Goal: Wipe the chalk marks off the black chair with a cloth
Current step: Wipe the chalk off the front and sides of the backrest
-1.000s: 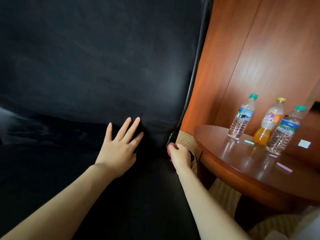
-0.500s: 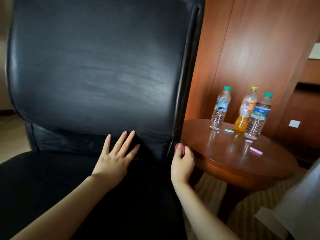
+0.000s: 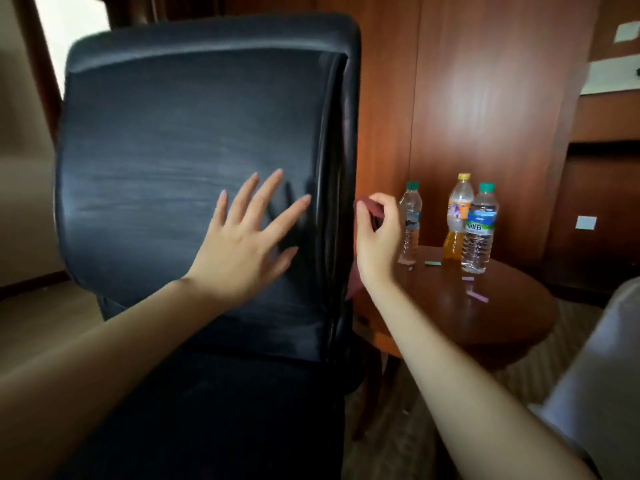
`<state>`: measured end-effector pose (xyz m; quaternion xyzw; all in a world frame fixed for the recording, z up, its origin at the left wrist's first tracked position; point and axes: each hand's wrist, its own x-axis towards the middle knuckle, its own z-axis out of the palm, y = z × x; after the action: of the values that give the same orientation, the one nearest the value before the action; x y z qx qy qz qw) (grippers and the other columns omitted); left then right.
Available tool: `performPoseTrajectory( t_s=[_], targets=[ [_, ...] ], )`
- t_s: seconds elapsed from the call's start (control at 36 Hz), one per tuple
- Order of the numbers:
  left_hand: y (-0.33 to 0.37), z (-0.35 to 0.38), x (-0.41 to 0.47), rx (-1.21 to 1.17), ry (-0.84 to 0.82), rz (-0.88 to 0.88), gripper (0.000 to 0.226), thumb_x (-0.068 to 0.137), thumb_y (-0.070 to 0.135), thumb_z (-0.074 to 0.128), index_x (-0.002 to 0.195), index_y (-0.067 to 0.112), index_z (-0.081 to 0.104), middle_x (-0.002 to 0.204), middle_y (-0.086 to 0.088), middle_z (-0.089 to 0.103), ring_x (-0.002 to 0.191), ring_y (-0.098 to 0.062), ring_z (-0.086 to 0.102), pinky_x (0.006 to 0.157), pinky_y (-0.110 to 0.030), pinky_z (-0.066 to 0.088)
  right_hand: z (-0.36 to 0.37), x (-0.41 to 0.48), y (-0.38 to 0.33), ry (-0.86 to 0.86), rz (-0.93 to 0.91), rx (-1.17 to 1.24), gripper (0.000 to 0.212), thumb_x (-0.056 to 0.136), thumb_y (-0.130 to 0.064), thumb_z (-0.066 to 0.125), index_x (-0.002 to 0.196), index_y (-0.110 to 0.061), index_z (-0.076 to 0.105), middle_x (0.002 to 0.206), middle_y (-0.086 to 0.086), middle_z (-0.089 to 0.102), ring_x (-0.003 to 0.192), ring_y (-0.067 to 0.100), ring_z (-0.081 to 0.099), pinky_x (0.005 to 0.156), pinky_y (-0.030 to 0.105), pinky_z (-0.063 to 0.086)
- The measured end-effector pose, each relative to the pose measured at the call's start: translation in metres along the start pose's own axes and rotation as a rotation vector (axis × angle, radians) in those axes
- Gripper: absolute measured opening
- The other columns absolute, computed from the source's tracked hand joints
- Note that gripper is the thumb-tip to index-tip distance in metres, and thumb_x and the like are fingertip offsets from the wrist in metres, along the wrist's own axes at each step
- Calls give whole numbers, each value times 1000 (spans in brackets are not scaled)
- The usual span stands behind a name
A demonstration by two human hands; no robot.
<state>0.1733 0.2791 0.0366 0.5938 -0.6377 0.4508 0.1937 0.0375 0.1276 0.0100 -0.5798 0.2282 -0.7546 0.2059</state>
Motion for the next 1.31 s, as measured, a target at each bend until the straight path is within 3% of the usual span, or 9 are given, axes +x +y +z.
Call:
performPoseTrajectory(
  t_s=[0.14,0.25,0.47,0.67,0.75,0.83,0.97,1.11,1.31],
  targets=[
    [22,-15,43,-405,-47,-508,90,84,53,59,152,26,7,160,-7,-2,147,-26,-1,115,-56,14,7,64,-47,-37,-101,49,9,88,-15,63,95,-11,67,96,0,58,89,16,59,79,27,48],
    [25,-20,63,-465,-222,-680,99,81,52,64,151,33,-4,160,-2,-10,147,-24,-8,115,-58,12,17,97,-71,-166,-205,-102,8,86,-7,64,91,-8,71,96,0,59,88,12,56,77,13,40],
    [39,-7,64,-475,-321,-712,95,83,56,59,150,35,-4,159,0,-9,146,-26,-4,113,-58,14,16,80,-65,-273,-208,-111,10,88,-6,64,94,-7,72,95,-1,62,89,16,61,80,26,49],
    [47,1,64,-552,-325,-774,91,86,29,58,150,37,-6,159,-2,-9,146,-30,1,107,-48,29,7,38,-40,-466,-342,-178,11,87,-5,64,95,-5,72,96,4,60,87,20,60,80,33,50],
    [51,4,63,-435,-270,-800,73,83,28,57,144,29,17,150,-6,17,135,-32,26,91,-44,41,2,18,-26,-595,-370,-241,16,82,3,59,92,-4,69,96,6,58,89,23,57,78,38,49],
    [50,6,65,-219,-305,-845,37,83,33,53,112,16,38,122,-6,44,117,-29,43,85,-40,41,4,11,-15,-685,-368,-303,23,78,5,54,94,-4,68,98,6,56,92,24,55,80,38,46],
    [43,12,68,-198,-425,-804,21,91,26,42,105,15,54,109,-5,64,103,-27,58,79,-34,34,18,6,-11,-624,-266,-280,19,82,1,55,94,-8,68,95,1,56,89,18,55,78,34,46],
    [27,24,24,-170,-590,-715,30,94,33,41,118,19,53,117,-5,63,107,-29,58,82,-33,39,30,-18,4,-506,-76,-212,8,87,-7,66,92,-11,71,88,-5,53,82,11,53,73,14,35],
    [4,31,-35,-84,-665,-740,33,93,38,43,121,19,44,129,-5,51,120,-28,49,92,-37,40,44,-120,44,-451,234,-127,13,88,-5,63,99,-10,68,92,2,58,92,18,58,79,9,33]
  ],
)
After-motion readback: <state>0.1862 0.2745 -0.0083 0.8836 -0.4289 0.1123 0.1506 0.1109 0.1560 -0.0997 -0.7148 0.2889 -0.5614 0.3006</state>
